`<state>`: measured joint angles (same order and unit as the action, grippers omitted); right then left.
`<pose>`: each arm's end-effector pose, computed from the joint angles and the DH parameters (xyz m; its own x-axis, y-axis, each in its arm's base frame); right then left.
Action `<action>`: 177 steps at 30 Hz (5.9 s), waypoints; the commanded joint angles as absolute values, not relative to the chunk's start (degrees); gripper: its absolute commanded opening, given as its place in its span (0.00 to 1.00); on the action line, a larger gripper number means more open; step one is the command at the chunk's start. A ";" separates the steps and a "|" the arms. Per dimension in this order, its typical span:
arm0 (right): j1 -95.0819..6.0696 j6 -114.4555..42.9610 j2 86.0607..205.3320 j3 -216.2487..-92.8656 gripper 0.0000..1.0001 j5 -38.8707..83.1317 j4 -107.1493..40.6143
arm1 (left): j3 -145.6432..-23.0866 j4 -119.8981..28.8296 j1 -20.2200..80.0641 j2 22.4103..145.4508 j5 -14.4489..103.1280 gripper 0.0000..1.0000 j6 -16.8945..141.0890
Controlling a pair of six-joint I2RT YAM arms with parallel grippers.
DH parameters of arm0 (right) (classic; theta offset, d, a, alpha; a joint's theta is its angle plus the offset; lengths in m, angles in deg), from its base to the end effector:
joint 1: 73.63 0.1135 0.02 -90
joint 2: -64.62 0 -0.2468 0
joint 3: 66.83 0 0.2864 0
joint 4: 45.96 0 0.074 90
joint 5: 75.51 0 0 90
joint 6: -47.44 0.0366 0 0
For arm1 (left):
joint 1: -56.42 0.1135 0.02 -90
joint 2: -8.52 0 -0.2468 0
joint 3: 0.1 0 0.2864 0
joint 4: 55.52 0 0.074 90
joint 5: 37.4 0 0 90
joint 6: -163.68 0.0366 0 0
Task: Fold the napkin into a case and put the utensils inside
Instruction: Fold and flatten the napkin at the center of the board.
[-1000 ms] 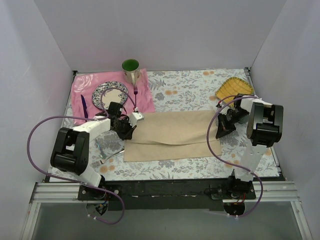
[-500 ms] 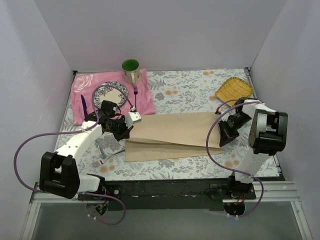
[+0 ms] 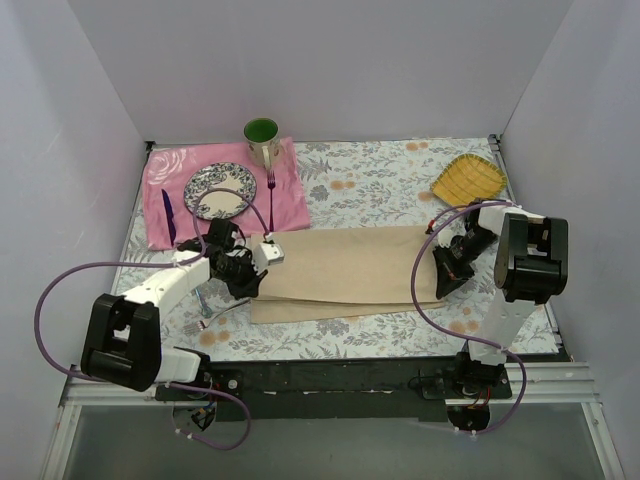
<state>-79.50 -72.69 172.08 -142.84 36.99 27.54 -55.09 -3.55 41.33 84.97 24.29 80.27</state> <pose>0.3104 -0.0178 0.0953 -0.9280 -0.3708 0.0375 -0.3158 0.8357 0.4493 0.2456 -0.0842 0.1468 -0.8780 0.3414 -0.3355 0.4636 0.7808 -0.4188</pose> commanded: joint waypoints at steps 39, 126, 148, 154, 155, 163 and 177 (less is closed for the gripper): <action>-79.52 -71.22 173.86 -143.52 0.01 33.56 25.55 | -49.64 1.41 34.71 80.59 27.11 0.00 78.25; -83.21 -70.86 170.35 -152.84 0.01 37.61 31.70 | -69.76 6.22 30.58 84.11 31.25 0.00 76.05; -83.21 -70.42 172.63 -148.01 0.01 36.02 27.66 | -59.13 4.56 29.79 83.84 30.71 0.00 76.40; -83.13 -70.69 173.25 -147.39 0.01 35.41 26.69 | -57.72 2.54 29.79 85.16 31.07 0.00 76.67; -83.13 -70.60 173.34 -147.39 0.01 35.49 26.69 | -57.64 2.28 29.79 85.25 30.98 0.00 76.67; -83.04 -70.77 172.55 -148.62 0.25 35.85 27.66 | -56.58 0.69 29.70 87.10 29.75 0.00 75.70; -82.78 -72.97 171.84 -161.19 0.41 41.64 34.95 | -60.96 9.39 29.44 83.14 23.25 0.36 76.06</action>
